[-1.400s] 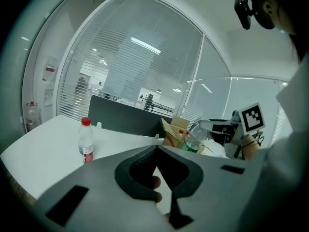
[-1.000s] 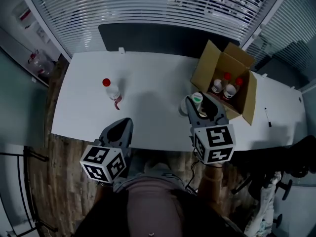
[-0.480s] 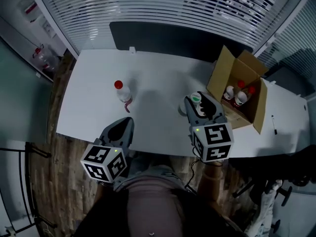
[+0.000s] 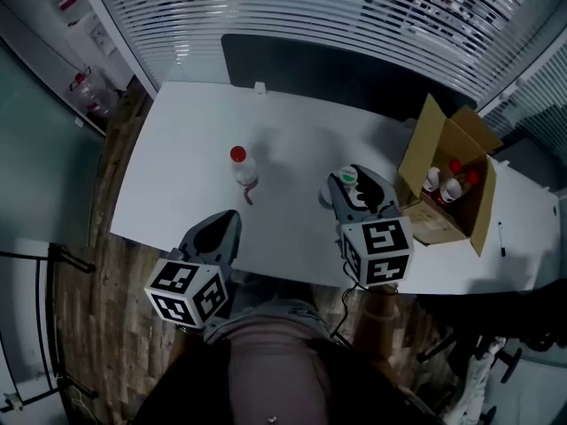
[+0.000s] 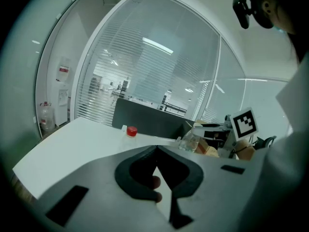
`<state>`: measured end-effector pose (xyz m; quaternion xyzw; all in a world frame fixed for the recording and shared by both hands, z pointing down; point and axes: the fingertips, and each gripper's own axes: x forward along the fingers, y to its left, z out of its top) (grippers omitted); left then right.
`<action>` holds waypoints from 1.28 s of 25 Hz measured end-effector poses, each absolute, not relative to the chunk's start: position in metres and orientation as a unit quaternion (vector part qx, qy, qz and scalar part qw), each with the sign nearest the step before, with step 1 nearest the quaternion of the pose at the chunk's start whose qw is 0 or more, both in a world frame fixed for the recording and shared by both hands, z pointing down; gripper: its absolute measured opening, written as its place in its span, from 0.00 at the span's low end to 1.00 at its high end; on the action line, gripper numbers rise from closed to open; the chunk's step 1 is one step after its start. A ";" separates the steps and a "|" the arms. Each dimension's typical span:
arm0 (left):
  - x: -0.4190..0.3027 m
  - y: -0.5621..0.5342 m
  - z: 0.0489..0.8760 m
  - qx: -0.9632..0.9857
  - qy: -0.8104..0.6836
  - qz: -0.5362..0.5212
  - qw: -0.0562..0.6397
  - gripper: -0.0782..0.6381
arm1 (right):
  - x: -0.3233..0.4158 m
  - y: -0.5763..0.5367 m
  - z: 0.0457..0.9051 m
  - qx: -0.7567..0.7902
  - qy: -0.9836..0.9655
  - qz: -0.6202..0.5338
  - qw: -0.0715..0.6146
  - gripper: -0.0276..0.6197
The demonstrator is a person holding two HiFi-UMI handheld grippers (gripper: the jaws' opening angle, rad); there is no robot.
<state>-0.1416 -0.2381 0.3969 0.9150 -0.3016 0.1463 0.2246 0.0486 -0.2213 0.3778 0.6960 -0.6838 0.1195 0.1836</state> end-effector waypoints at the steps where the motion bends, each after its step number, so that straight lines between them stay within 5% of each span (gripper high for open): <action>1: -0.145 -0.241 0.398 0.914 -0.304 0.147 0.225 0.12 | 0.045 -0.226 0.379 0.694 -0.686 0.120 0.184 0.31; 32: -0.220 -0.287 0.418 0.886 -0.368 0.160 0.234 0.12 | -0.030 -0.310 0.442 0.634 -0.733 0.129 0.207 0.31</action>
